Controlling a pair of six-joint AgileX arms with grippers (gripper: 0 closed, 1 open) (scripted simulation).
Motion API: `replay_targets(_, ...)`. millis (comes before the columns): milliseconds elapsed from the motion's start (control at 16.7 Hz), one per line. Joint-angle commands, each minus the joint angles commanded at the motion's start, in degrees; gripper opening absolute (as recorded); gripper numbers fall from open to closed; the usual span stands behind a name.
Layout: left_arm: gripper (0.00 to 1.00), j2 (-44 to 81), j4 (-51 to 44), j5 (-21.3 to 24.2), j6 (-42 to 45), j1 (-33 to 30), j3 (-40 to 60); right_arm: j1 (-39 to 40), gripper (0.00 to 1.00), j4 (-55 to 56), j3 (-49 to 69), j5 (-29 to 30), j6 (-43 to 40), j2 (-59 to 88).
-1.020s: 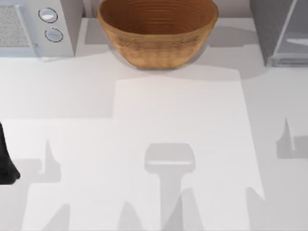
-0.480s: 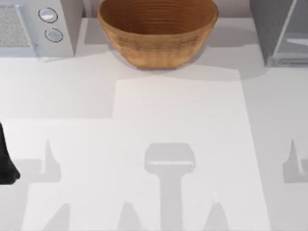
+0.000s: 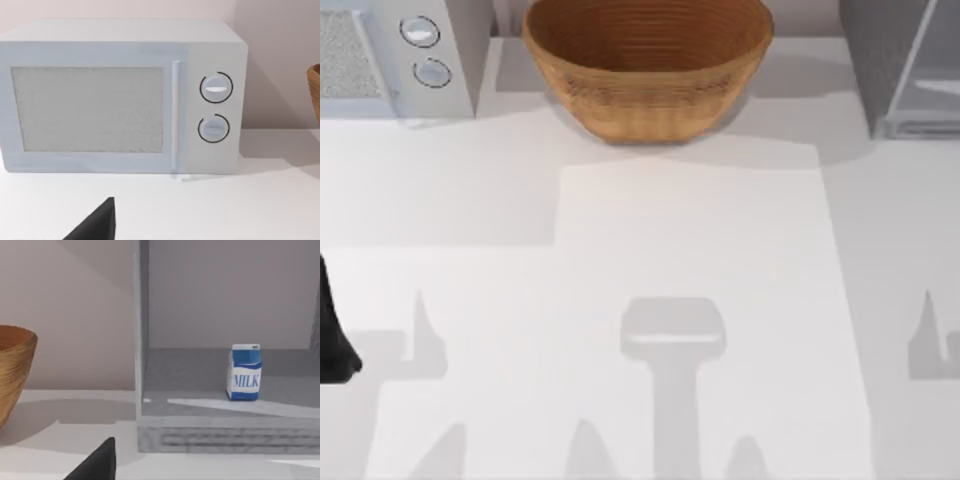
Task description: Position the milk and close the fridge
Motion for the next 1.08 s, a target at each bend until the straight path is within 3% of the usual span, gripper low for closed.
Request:
replay_targets(300, 1.00, 0.0, 0.0, 0.0, 0.0, 0.0, 0.0, 0.0, 1.00, -18.2, 11.2, 0.0, -0.8, -13.4)
replay_targets(780, 1.00, 0.0, 0.0, 0.0, 0.0, 0.0, 0.0, -0.2, 1.00, -64.4, 29.1, 0.1, -0.8, -35.6)
replay_targets(1080, 1.00, 0.0, 0.0, 0.0, 0.0, 0.0, 0.0, -0.2, 1.00, -78.8, 34.3, 0.1, -0.4, -42.0)
